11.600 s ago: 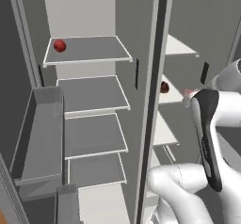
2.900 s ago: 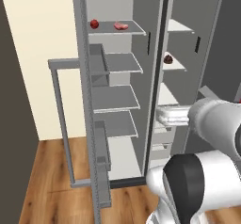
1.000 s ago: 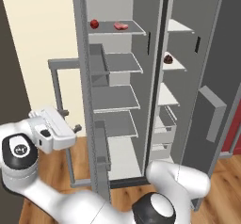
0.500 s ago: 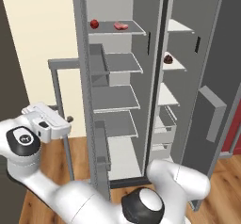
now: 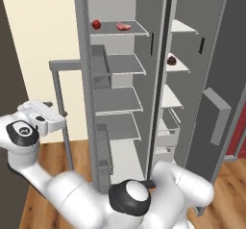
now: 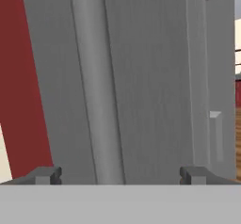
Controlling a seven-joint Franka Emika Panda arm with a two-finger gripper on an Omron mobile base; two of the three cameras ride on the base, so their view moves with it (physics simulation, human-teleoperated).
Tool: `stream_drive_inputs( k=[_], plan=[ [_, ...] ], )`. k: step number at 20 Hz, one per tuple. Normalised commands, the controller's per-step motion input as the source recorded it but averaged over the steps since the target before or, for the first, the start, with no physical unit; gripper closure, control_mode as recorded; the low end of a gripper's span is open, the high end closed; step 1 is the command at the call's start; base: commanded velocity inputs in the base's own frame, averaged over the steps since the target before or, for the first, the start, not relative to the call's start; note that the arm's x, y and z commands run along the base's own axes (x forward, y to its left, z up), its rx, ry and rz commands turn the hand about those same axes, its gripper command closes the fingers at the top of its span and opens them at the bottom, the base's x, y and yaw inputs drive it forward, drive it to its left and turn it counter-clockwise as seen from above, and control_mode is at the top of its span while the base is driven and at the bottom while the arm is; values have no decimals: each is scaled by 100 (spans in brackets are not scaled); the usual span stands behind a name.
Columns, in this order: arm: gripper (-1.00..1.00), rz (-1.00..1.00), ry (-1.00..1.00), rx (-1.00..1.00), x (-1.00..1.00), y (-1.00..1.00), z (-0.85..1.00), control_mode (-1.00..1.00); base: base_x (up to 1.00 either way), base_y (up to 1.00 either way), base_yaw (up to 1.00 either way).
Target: Pick up the frozen steak from the freezer, place it on any shelf in the fridge, and close the fridge and freezer doors when done.
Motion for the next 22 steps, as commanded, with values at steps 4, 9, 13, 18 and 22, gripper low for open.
stream_drive_inputs(
  k=[4,9,13,18,22],
  plan=[
    [-100,1,0,0,45,0,-2,-100,0,0,0],
    [-100,0,0,0,45,0,0,-100,0,0,0],
    [-100,1,0,0,27,-17,0,-100,0,0,0],
    [-100,3,-5,1,24,-74,0,-100,0,0,0],
    [-100,8,-18,3,47,-88,0,-100,0,0,0]
  ],
)
